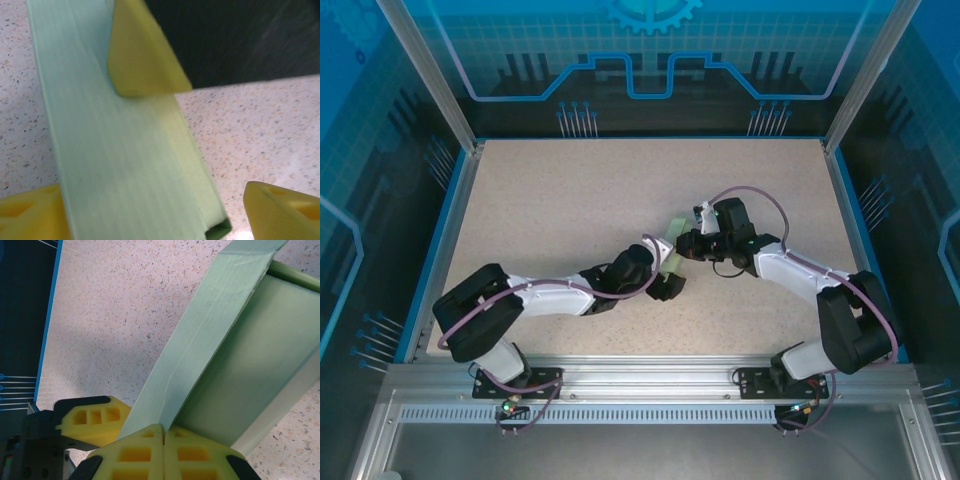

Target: Fold the paper box

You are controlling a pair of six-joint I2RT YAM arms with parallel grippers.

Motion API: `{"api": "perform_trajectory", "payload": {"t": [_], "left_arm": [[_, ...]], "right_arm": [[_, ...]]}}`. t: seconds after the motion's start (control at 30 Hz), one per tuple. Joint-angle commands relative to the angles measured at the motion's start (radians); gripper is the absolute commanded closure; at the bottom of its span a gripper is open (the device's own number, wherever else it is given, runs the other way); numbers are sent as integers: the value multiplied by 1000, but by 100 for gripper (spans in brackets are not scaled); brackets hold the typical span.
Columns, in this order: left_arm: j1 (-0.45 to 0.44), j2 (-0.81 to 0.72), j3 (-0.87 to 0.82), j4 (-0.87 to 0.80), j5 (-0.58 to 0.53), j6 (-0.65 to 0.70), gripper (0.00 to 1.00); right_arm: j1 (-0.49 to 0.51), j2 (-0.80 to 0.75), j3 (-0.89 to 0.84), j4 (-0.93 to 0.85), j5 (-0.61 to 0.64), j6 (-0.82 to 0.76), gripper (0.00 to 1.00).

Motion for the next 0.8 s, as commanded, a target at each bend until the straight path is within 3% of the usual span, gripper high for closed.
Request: {"api": "perform_trajectory", "payload": {"t": [0.0, 0.4, 0.77], "left_arm": [[-12, 24, 15, 53, -60, 41, 19], [-11, 17, -41, 143, -64, 60, 37], [2, -3, -73, 154, -52, 127, 56]], "right_arm": [[-7, 10, -24, -84, 55, -22, 93], [-9, -21, -19, -100, 64, -18, 91], [-27, -111, 44, -178, 85, -46, 73]]}}
